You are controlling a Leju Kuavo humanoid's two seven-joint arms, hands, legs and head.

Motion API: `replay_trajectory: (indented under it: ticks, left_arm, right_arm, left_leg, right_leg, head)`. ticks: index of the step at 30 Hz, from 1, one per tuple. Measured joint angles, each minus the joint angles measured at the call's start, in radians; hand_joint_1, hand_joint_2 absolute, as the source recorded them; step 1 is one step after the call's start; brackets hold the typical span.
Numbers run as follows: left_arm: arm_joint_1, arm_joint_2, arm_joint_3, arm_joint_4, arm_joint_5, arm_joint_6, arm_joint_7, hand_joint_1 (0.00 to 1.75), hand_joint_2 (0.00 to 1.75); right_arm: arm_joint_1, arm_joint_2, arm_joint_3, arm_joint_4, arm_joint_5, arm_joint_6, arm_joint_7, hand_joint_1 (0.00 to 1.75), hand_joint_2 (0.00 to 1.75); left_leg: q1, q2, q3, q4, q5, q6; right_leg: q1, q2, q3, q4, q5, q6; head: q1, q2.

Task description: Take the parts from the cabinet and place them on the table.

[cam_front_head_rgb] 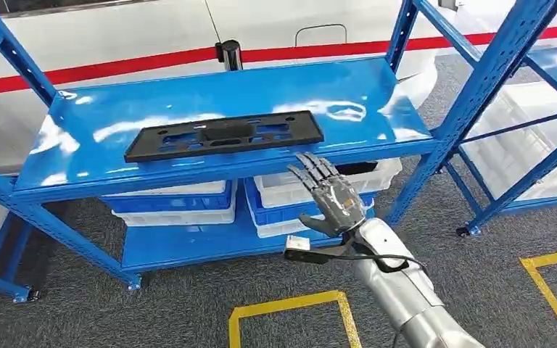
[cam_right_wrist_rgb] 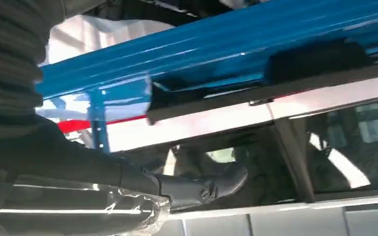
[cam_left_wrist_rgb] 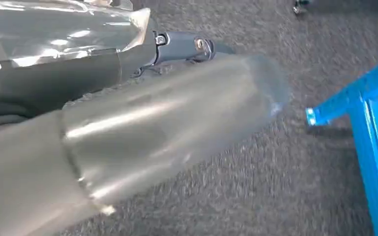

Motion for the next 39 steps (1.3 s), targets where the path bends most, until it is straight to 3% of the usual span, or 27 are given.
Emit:
replay_trajectory:
  ticks: [2, 5, 6, 8, 10, 11, 12, 14, 16, 17, 19, 20, 21, 22, 23, 26, 27, 28, 30, 31, 32, 34, 35, 36, 37, 38, 39]
  left_arm:
    - [-0.001, -0.002, 0.0, 0.0, 0.0, 0.001, -0.001, 0.0, 0.0]
    - [-0.003, -0.006, 0.001, 0.0, -0.002, 0.003, -0.003, 0.0, 0.0]
    - [-0.002, -0.007, 0.001, 0.0, -0.002, 0.003, -0.003, 0.0, 0.0]
    - [0.001, -0.01, 0.002, 0.0, -0.005, 0.009, -0.003, 0.0, 0.0]
    - [0.001, -0.013, 0.002, 0.0, -0.008, 0.013, -0.005, 0.0, 0.0]
    - [0.0, -0.012, 0.003, 0.0, -0.01, 0.015, -0.007, 0.0, 0.0]
    - [-0.001, -0.012, 0.005, 0.0, -0.011, 0.018, -0.01, 0.0, 1.75]
    - [-0.002, -0.013, 0.008, 0.0, -0.013, 0.022, -0.014, 0.0, 1.75]
    - [-0.003, -0.013, 0.009, 0.0, -0.014, 0.023, -0.015, 0.0, 1.75]
    - [-0.005, -0.014, 0.009, 0.0, -0.016, 0.024, -0.018, 0.0, 1.75]
    - [-0.01, -0.014, 0.01, 0.0, -0.018, 0.027, -0.02, 0.0, 1.75]
    - [-0.01, -0.014, 0.01, 0.0, -0.018, 0.027, -0.021, 0.0, 0.0]
    - [-0.008, -0.014, 0.01, 0.0, -0.018, 0.027, -0.021, 0.0, 0.0]
    - [-0.008, -0.015, 0.01, 0.0, -0.018, 0.027, -0.021, 0.0, 0.0]
    - [-0.008, -0.015, 0.011, 0.0, -0.017, 0.027, -0.021, 0.0, 0.0]
    - [-0.009, -0.014, 0.012, 0.0, -0.018, 0.027, -0.021, 0.0, 0.0]
    - [-0.01, -0.014, 0.013, 0.0, -0.018, 0.027, -0.02, 0.0, 0.0]
    - [-0.011, -0.014, 0.013, 0.0, -0.02, 0.028, -0.02, 0.0, 0.0]
    - [-0.01, -0.014, 0.015, 0.0, -0.021, 0.029, -0.019, 0.0, 0.0]
    - [-0.01, -0.014, 0.016, 0.0, -0.023, 0.031, -0.018, 0.0, 0.0]
    - [-0.011, -0.016, 0.017, 0.0, -0.027, 0.032, -0.018, 0.0, 1.75]
    - [-0.012, -0.016, 0.017, 0.0, -0.032, 0.032, -0.018, 0.0, 1.75]
    - [-0.012, -0.016, 0.017, 0.0, -0.034, 0.033, -0.018, 0.0, 1.75]
    - [-0.012, -0.016, 0.017, 0.0, -0.037, 0.033, -0.018, 0.0, 1.75]
    - [-0.011, -0.017, 0.018, 0.0, -0.042, 0.034, -0.018, 0.0, 1.75]
    - [-0.012, -0.018, 0.018, 0.0, -0.044, 0.034, -0.018, 0.0, 1.75]
    - [-0.013, -0.018, 0.018, 0.0, -0.044, 0.034, -0.019, 0.0, 1.75]
  right_arm:
    - [-0.009, 0.005, 0.009, 0.008, -0.003, 0.001, 0.002, 0.0, 1.75]
    - [-0.016, 0.006, 0.018, 0.026, -0.013, 0.0, 0.002, 0.0, 1.75]
    - [-0.013, 0.006, 0.021, 0.03, -0.015, 0.0, 0.002, 0.0, 1.75]
    - [-0.013, 0.002, 0.025, 0.036, -0.021, 0.0, 0.002, 0.0, 1.75]
    - [-0.016, 0.0, 0.027, 0.04, -0.023, -0.001, 0.002, 0.0, 1.75]
    - [-0.016, -0.003, 0.029, 0.044, -0.025, -0.001, 0.001, 0.0, 1.75]
    - [-0.018, -0.004, 0.031, 0.046, -0.028, -0.001, 0.0, 0.0, 1.75]
    - [-0.017, -0.007, 0.036, 0.047, -0.032, -0.003, -0.006, 0.0, 1.75]
    - [-0.019, -0.006, 0.037, 0.047, -0.035, -0.003, -0.008, 0.0, 1.75]
    - [-0.022, -0.006, 0.037, 0.047, -0.036, -0.003, -0.008, 0.0, 1.75]
    - [-0.024, -0.004, 0.042, 0.047, -0.037, -0.002, -0.008, 0.0, 1.75]
    - [-0.024, -0.004, 0.044, 0.048, -0.037, -0.002, -0.008, 0.0, 1.75]
    - [-0.024, -0.004, 0.046, 0.049, -0.037, -0.001, -0.008, 0.0, 1.75]
    - [-0.024, -0.004, 0.047, 0.049, -0.039, -0.001, -0.008, 0.0, 1.75]
    - [-0.024, -0.004, 0.049, 0.049, -0.04, -0.001, -0.008, 0.0, 1.75]
    - [-0.031, 0.0, 0.053, 0.049, -0.045, -0.002, -0.008, 0.0, 1.75]
    - [-0.034, 0.002, 0.054, 0.049, -0.048, -0.002, -0.008, 0.0, 1.75]
    - [-0.038, 0.003, 0.055, 0.049, -0.048, -0.003, -0.008, 0.0, 1.75]
    - [-0.04, 0.007, 0.058, 0.049, -0.051, -0.003, -0.008, 0.0, 1.75]
    - [-0.044, 0.01, 0.059, 0.049, -0.051, -0.003, -0.007, 0.0, 1.75]
    - [-0.051, 0.01, 0.061, 0.049, -0.051, -0.002, -0.005, 0.0, 0.0]
    - [-0.065, 0.013, 0.066, 0.049, -0.044, -0.003, 0.003, 0.0, 0.0]
    - [-0.066, 0.016, 0.069, 0.049, -0.038, -0.003, 0.006, 0.0, 1.75]
    - [-0.065, 0.018, 0.073, 0.049, -0.032, -0.004, 0.008, 0.0, 1.75]
    - [-0.066, 0.02, 0.079, 0.049, -0.022, -0.004, 0.008, 0.0, 1.75]
    - [-0.069, 0.027, 0.086, 0.049, -0.016, -0.004, 0.01, 0.0, 1.75]
    - [-0.075, 0.035, 0.091, 0.049, -0.01, -0.002, 0.011, 0.0, 1.75]
  left_leg:
    - [0.008, 0.004, 0.031, -0.012, 0.001, 0.003]
    - [0.007, 0.002, 0.036, -0.01, -0.011, 0.004]
    - [0.008, -0.001, 0.039, -0.009, -0.016, 0.002]
    - [0.008, -0.004, 0.052, -0.007, -0.026, -0.005]
    - [0.012, -0.006, 0.07, 0.001, -0.046, -0.018]
    - [0.01, -0.006, 0.076, 0.007, -0.055, -0.025]
    - [0.007, -0.007, 0.072, 0.009, -0.06, -0.032]
    - [0.005, -0.003, 0.07, 0.017, -0.065, -0.039]
    - [0.009, 0.0, 0.068, 0.027, -0.075, -0.048]
    - [0.011, 0.002, 0.052, 0.064, -0.083, -0.055]
    - [0.018, 0.003, -0.031, 0.205, -0.142, -0.068]
    - [0.02, 0.004, -0.08, 0.282, -0.179, -0.073]
    - [0.022, 0.004, -0.114, 0.323, -0.191, -0.075]
    - [0.024, 0.004, -0.123, 0.319, -0.177, -0.075]
    - [0.025, 0.005, -0.111, 0.272, -0.14, -0.074]
    - [0.025, 0.005, 0.002, 0.026, -0.007, -0.06]
    - [0.018, 0.007, -0.002, 0.022, -0.04, -0.056]
    - [0.016, 0.005, 0.0, 0.025, -0.049, -0.05]
    - [0.011, 0.003, 0.001, 0.024, -0.026, -0.037]
    - [0.019, 0.004, 0.012, 0.013, -0.013, -0.027]
    - [0.02, 0.005, 0.015, 0.01, -0.009, -0.024]
    - [0.017, 0.006, 0.015, 0.01, -0.009, -0.016]
    - [0.016, 0.006, 0.013, 0.01, -0.01, -0.014]
    - [0.014, 0.004, 0.013, 0.01, -0.01, -0.014]
    - [0.012, 0.003, 0.013, 0.01, -0.01, -0.014]
    - [0.011, 0.002, 0.013, 0.011, -0.011, -0.014]
    - [0.008, 0.0, 0.014, 0.011, -0.011, -0.015]
  right_leg:
    - [0.001, -0.003, -0.023, 0.054, -0.027, 0.004]
    - [-0.005, -0.003, -0.17, 0.264, -0.104, -0.007]
    - [-0.006, -0.003, -0.202, 0.291, -0.112, 0.0]
    - [-0.011, -0.004, -0.197, 0.217, -0.063, 0.026]
    - [-0.019, -0.009, -0.132, 0.024, 0.057, 0.056]
    - [-0.017, -0.015, -0.133, 0.002, 0.076, 0.046]
    - [-0.008, -0.018, -0.133, -0.007, 0.05, 0.02]
    - [-0.013, -0.015, -0.122, -0.004, 0.076, -0.005]
    - [-0.022, -0.012, -0.11, -0.007, 0.078, -0.014]
    - [-0.023, -0.012, -0.107, -0.007, 0.074, -0.019]
    - [-0.022, -0.011, -0.105, -0.007, 0.07, -0.024]
    - [-0.021, -0.011, -0.105, -0.007, 0.068, -0.028]
    - [-0.021, -0.011, -0.105, -0.007, 0.067, -0.029]
    - [-0.021, -0.01, -0.103, -0.006, 0.065, -0.03]
    - [-0.021, -0.01, -0.1, -0.007, 0.064, -0.031]
    - [-0.021, -0.009, -0.089, -0.008, 0.059, -0.025]
    - [-0.013, -0.008, -0.089, -0.007, 0.056, -0.02]
    - [-0.014, -0.009, -0.092, -0.008, 0.053, -0.013]
    - [-0.015, -0.01, -0.086, -0.01, 0.051, -0.001]
    - [-0.009, -0.011, -0.089, -0.004, 0.048, 0.006]
    - [-0.012, -0.012, -0.099, 0.021, 0.034, 0.006]
    - [-0.011, -0.011, -0.17, 0.164, -0.038, -0.007]
    - [-0.012, -0.011, -0.211, 0.247, -0.07, -0.009]
    - [-0.011, -0.011, -0.242, 0.308, -0.086, -0.008]
    - [-0.011, -0.011, -0.252, 0.321, -0.083, -0.002]
    - [-0.01, -0.011, -0.234, 0.284, -0.063, 0.003]
    - [-0.009, -0.011, -0.192, 0.198, -0.026, 0.009]
  head:
    - [0.003, 0.0]
    - [0.003, 0.0]
    - [0.004, 0.0]
    - [0.004, 0.0]
    - [0.004, 0.0]
    - [0.004, 0.0]
    - [0.007, 0.0]
    - [-0.001, 0.0]
    - [-0.001, 0.0]
    - [-0.003, 0.0]
    - [-0.006, 0.0]
    - [-0.007, 0.0]
    - [-0.007, 0.0]
    - [-0.006, 0.0]
    - [-0.006, 0.0]
    - [-0.006, 0.0]
    - [-0.006, 0.0]
    - [-0.004, 0.0]
    - [-0.005, 0.0]
    - [-0.005, 0.0]
    - [-0.004, 0.0]
    - [-0.003, 0.0]
    - [-0.003, 0.0]
    - [-0.002, 0.0]
    - [-0.003, 0.0]
    - [-0.002, 0.0]
    - [-0.002, 0.0]
